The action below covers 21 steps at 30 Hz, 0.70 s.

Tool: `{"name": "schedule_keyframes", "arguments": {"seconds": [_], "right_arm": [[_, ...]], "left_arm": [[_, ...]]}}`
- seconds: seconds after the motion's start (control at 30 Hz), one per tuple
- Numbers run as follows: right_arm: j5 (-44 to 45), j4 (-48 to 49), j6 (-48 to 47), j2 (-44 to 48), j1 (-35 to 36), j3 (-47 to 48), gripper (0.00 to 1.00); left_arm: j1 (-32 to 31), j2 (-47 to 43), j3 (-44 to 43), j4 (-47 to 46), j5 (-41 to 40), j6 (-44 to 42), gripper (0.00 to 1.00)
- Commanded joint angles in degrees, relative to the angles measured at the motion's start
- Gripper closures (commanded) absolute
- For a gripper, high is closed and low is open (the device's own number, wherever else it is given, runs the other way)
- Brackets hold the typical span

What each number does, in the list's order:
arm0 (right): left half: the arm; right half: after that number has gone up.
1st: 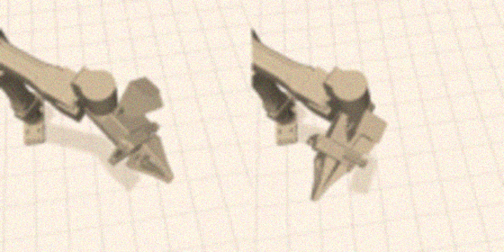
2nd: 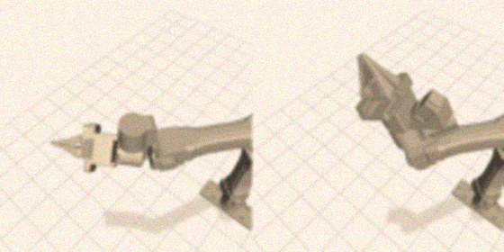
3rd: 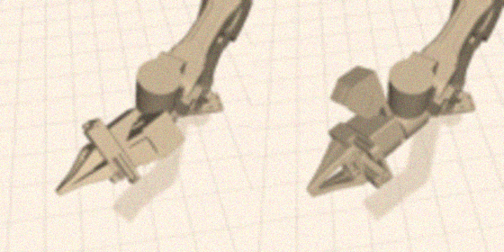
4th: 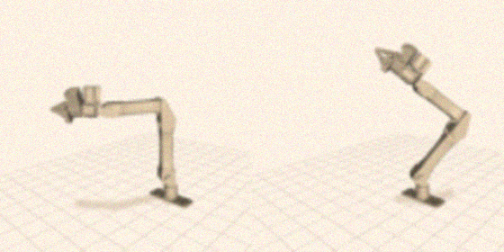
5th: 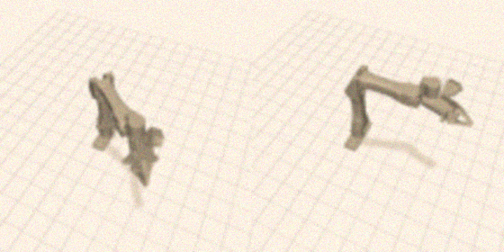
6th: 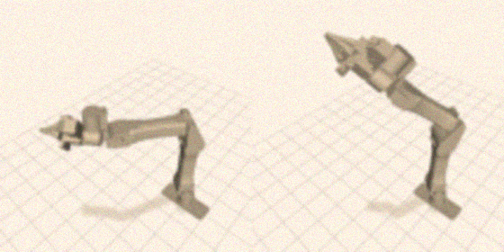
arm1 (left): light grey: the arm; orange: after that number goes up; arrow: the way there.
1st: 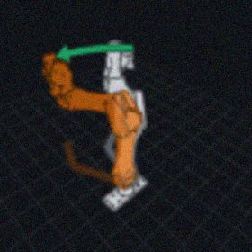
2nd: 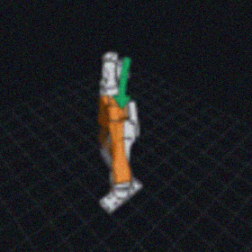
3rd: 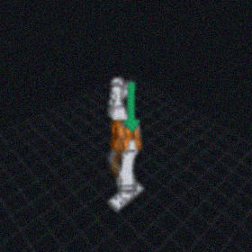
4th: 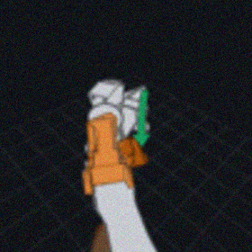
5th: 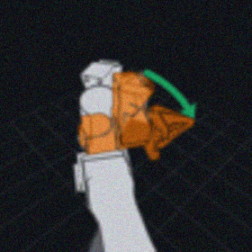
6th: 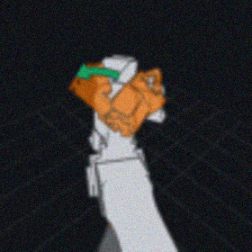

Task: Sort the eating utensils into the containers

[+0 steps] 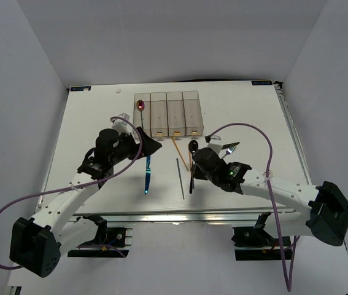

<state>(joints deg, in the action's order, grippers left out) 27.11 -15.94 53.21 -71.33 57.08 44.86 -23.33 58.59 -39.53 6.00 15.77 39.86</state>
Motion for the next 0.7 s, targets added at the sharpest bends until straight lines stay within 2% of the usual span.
{"name": "schedule_keyframes", "arguments": {"seconds": [0.0,0.07,0.23,0.4,0.67], "right_arm": [[-4.96,8.47,-13.39,1.55,0.58,3.74,1.0],[-8.11,9.26,-15.23,0.41,0.93,5.76,1.0],[-8.39,8.83,-16.03,-2.41,2.6,10.06,1.0],[-9.09,10.06,-16.65,-3.03,3.39,11.74,1.0],[-14.45,12.96,-17.44,-2.67,3.56,12.27,1.0]], "left_arm": [[-2.59,0.82,0.42,-12.5,7.79,5.58,0.02],[-4.25,2.32,0.59,-14.33,7.52,6.46,0.02],[-6.64,4.95,0.68,-14.52,4.27,6.64,0.05],[-7.25,7.06,0.59,-11.98,1.38,6.29,0.18],[-7.43,9.09,0.94,-14.52,2.33,6.55,0.33]]}}
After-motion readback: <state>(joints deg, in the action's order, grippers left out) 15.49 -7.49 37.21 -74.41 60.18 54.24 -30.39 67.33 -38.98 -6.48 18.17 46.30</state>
